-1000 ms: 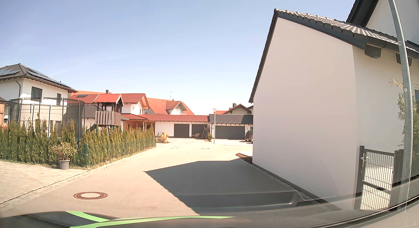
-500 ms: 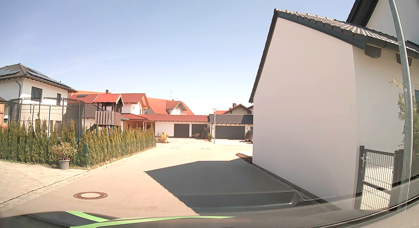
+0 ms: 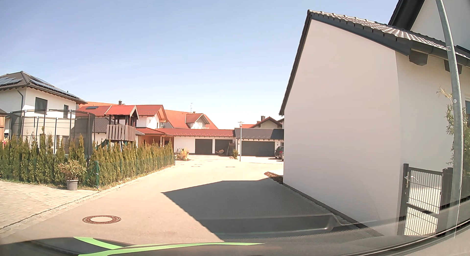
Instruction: Follow the waypoints while adhering to traffic rules and regulations
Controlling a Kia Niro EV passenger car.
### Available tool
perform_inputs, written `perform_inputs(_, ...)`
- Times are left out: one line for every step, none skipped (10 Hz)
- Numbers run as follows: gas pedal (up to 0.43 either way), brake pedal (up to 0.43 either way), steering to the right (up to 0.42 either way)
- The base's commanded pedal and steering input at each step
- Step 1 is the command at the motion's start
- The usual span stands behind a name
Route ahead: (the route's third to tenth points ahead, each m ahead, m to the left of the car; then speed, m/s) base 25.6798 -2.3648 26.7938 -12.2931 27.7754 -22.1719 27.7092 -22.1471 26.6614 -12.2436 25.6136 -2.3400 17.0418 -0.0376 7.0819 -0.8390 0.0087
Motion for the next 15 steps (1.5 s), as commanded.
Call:
perform_inputs(0.000,0.384,-0.042)
perform_inputs(0.000,0.384,-0.041)
perform_inputs(0.000,0.390,-0.041)
perform_inputs(0.000,0.384,-0.042)
perform_inputs(0.000,0.378,-0.042)
perform_inputs(0.000,0.378,-0.042)
perform_inputs(0.000,0.378,-0.042)
perform_inputs(0.000,0.378,-0.042)
perform_inputs(0.000,0.378,-0.042)
perform_inputs(0.000,0.378,-0.042)
perform_inputs(0.000,0.378,-0.042)
perform_inputs(0.000,0.378,-0.042)
perform_inputs(0.000,0.378,-0.042)
perform_inputs(0.000,0.378,-0.041)
perform_inputs(0.000,0.378,-0.042)
